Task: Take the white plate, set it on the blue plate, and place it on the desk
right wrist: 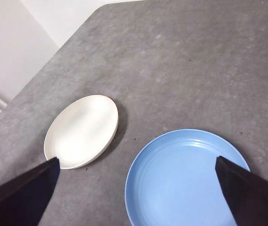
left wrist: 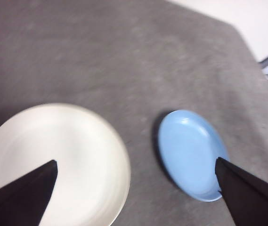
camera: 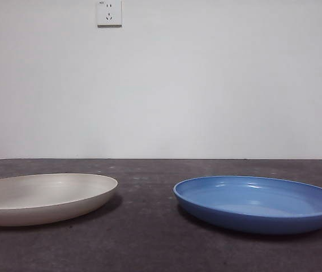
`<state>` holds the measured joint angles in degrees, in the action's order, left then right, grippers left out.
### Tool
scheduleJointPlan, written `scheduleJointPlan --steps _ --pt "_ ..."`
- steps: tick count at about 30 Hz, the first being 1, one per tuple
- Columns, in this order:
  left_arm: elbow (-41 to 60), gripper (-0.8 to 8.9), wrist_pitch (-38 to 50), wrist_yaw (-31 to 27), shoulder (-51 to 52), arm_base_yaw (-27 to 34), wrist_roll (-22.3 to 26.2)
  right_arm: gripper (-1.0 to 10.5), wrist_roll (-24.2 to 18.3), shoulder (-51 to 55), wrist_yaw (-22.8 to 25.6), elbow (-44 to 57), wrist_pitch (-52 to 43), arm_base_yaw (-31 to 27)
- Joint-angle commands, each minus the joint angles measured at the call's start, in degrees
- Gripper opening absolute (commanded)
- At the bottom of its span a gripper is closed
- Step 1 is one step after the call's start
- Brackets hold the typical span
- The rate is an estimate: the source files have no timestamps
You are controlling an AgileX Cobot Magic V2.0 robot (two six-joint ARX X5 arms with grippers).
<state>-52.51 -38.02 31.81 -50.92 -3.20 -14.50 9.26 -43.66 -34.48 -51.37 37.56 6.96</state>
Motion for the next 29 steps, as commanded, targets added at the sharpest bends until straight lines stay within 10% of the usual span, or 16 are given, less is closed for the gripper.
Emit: scheduleJointPlan --steps 1,29 --pt "-1.22 5.94 -2.01 0.22 -3.34 2.36 0.00 6.2 -0.33 -0.42 -0.11 -1.11 0.33 0.09" --pt "-1.22 5.93 -0.07 -3.48 -38.14 8.92 6.34 6.2 -1.16 -0.44 0.00 -1.11 0.11 2.71"
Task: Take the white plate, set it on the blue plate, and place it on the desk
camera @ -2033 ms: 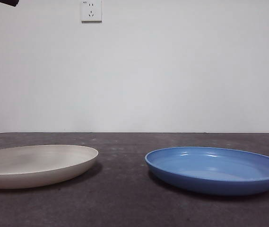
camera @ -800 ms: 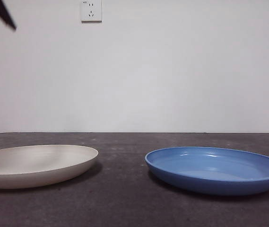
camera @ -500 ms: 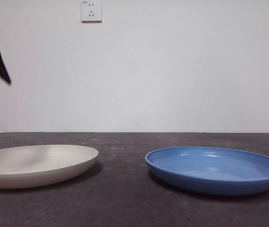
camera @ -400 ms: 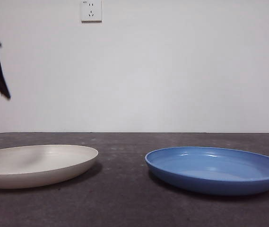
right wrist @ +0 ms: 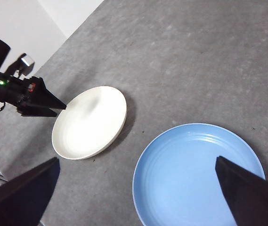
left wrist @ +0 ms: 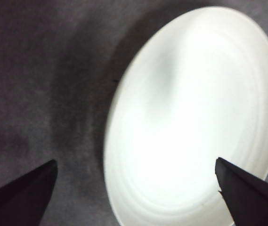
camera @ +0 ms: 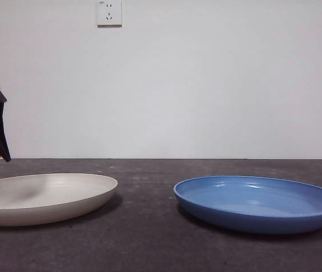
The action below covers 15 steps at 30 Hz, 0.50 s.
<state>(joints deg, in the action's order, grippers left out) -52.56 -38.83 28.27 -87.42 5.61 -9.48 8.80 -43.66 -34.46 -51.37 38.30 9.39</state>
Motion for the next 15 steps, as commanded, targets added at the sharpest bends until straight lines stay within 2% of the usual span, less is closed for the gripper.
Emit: scheduleJointPlan --steps 1,7,11,15 --pt "-1.18 5.93 0.94 0.09 -2.03 0.11 1.31 6.2 -0.72 -0.44 -0.02 -1.11 -0.66 0.28" --pt "-1.18 5.90 1.29 1.07 -3.43 0.04 1.95 6.2 -0.70 -0.44 -0.02 -1.11 -0.96 0.28" --pt "-1.18 5.82 1.86 4.09 -3.43 0.04 2.38 6.2 -0.70 -0.44 0.00 -1.11 -0.98 0.28" --pt "-1.18 5.24 2.43 4.11 -3.50 0.04 2.36 6.2 -0.70 -0.44 0.00 -1.11 -0.98 0.28"
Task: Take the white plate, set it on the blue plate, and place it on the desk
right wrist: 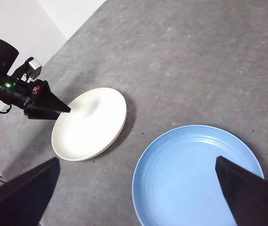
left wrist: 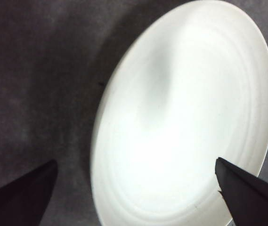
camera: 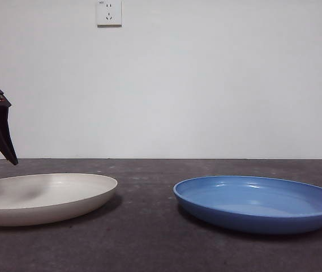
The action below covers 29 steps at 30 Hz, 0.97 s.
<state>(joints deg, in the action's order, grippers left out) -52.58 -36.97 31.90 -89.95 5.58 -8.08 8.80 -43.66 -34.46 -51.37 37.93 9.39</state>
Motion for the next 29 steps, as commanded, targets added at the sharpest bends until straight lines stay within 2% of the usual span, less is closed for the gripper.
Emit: scheduleJointPlan --steps 1,13,18,22,26,29 --pt "-1.16 5.23 0.66 0.48 -1.01 0.07 0.96 6.2 -0.70 -0.44 0.00 -1.11 -0.61 0.28" --pt "-1.16 5.18 1.64 0.44 -2.03 0.02 -0.37 6.2 -0.79 -0.44 0.00 -1.11 -0.87 0.28" --pt "-1.16 4.45 1.84 0.46 -3.17 -0.37 -0.61 6.2 -0.76 -0.44 0.00 -1.11 -0.85 0.28" --pt "-1.16 3.24 1.95 0.44 -4.31 -0.37 -1.03 6.2 -0.76 -0.44 -0.02 -1.11 -0.83 0.28" --pt "-1.16 1.23 1.92 -0.17 -5.18 -0.37 -1.01 6.2 -0.74 -0.44 -0.02 -1.11 -0.66 0.28" --pt "-1.16 0.42 2.05 -0.22 -5.25 -0.37 -0.98 6.2 -0.72 -0.44 -0.04 -1.11 -0.57 0.28"
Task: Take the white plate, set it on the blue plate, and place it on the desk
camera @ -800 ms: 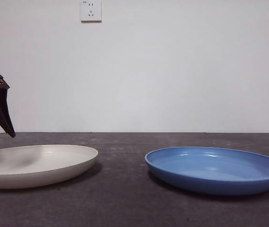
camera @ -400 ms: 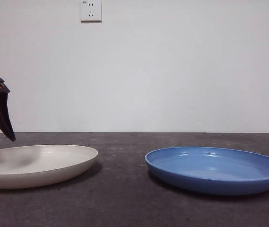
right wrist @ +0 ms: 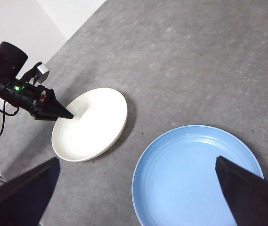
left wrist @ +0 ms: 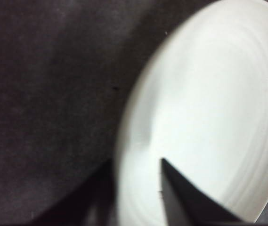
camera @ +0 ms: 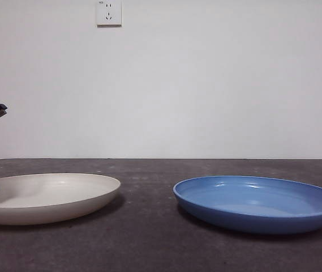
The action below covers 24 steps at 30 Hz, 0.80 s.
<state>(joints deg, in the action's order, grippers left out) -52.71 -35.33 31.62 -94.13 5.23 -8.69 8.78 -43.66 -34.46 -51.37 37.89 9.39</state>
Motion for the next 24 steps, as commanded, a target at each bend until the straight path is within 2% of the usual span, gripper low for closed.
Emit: scheduleJointPlan --steps 1,11,15,19,24 --pt "-1.03 0.19 0.57 -0.07 -1.07 -0.02 -0.37 6.2 -0.68 -0.44 -0.04 -1.11 -0.52 0.28" --pt "-3.23 0.16 -1.07 -0.50 -1.05 -0.17 -1.66 6.2 -0.55 -0.35 0.87 -1.70 0.50 0.20" --pt "-8.17 0.16 -4.09 -0.24 -1.05 -1.75 -5.95 6.2 -2.97 -0.33 3.74 -5.03 6.78 0.17" --pt "-14.10 0.16 -5.51 -0.26 -1.05 -6.86 -8.85 6.2 -7.54 -0.31 6.29 -9.03 14.58 0.17" --pt "-22.08 0.16 -6.45 -0.31 -1.53 -15.32 -10.45 6.2 -9.53 1.01 7.98 -11.93 20.76 0.17"
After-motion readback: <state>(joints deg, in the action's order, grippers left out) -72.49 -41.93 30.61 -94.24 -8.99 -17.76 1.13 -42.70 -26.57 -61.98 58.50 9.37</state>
